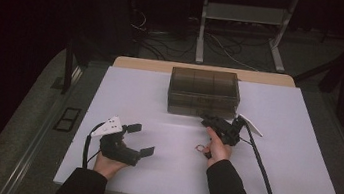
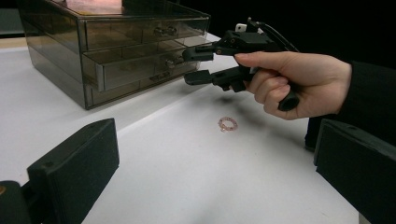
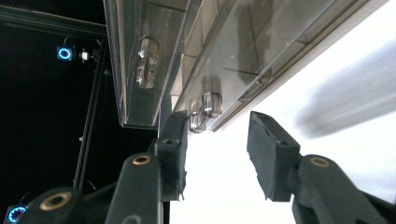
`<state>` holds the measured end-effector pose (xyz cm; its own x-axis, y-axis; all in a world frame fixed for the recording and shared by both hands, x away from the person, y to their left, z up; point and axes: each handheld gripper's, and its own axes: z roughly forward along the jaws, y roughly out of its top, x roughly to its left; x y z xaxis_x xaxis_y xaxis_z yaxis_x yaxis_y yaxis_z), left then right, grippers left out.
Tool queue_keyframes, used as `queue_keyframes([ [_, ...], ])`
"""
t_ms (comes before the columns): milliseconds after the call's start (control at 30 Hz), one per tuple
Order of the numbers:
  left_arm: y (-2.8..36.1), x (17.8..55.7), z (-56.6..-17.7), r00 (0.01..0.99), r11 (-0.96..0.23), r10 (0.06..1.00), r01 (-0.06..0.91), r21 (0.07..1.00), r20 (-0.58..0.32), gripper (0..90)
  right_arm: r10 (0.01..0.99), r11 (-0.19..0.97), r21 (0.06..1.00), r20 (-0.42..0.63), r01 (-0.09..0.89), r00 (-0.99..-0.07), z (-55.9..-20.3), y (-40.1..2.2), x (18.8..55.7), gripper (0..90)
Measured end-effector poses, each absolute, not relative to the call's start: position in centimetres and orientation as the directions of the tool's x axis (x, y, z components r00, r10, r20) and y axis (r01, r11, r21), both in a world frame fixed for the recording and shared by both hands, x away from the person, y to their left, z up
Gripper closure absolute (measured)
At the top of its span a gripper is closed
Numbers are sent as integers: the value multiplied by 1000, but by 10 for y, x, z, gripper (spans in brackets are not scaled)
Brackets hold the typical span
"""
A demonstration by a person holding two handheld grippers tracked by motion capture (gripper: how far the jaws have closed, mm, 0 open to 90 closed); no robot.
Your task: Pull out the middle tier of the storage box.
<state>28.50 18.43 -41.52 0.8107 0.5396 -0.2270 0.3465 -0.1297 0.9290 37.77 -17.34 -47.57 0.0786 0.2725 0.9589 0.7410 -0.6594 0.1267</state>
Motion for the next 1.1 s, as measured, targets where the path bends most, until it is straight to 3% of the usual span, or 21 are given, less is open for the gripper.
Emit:
queue_keyframes([
  [233,184,285,-415,810,-130,540,347,929,-227,0,296,-635,144,953,759,66,-472,-174,375,496],
  [667,186,285,-415,808,-129,543,348,929,-227,0,354,-567,208,935,797,8,-461,-183,369,490],
  [900,186,285,-415,808,-131,543,348,928,-227,0,435,-521,255,901,814,-4,-455,-190,366,489],
  [1100,186,285,-415,807,-130,545,348,928,-226,0,541,-435,347,838,831,-66,-443,-192,367,486],
])
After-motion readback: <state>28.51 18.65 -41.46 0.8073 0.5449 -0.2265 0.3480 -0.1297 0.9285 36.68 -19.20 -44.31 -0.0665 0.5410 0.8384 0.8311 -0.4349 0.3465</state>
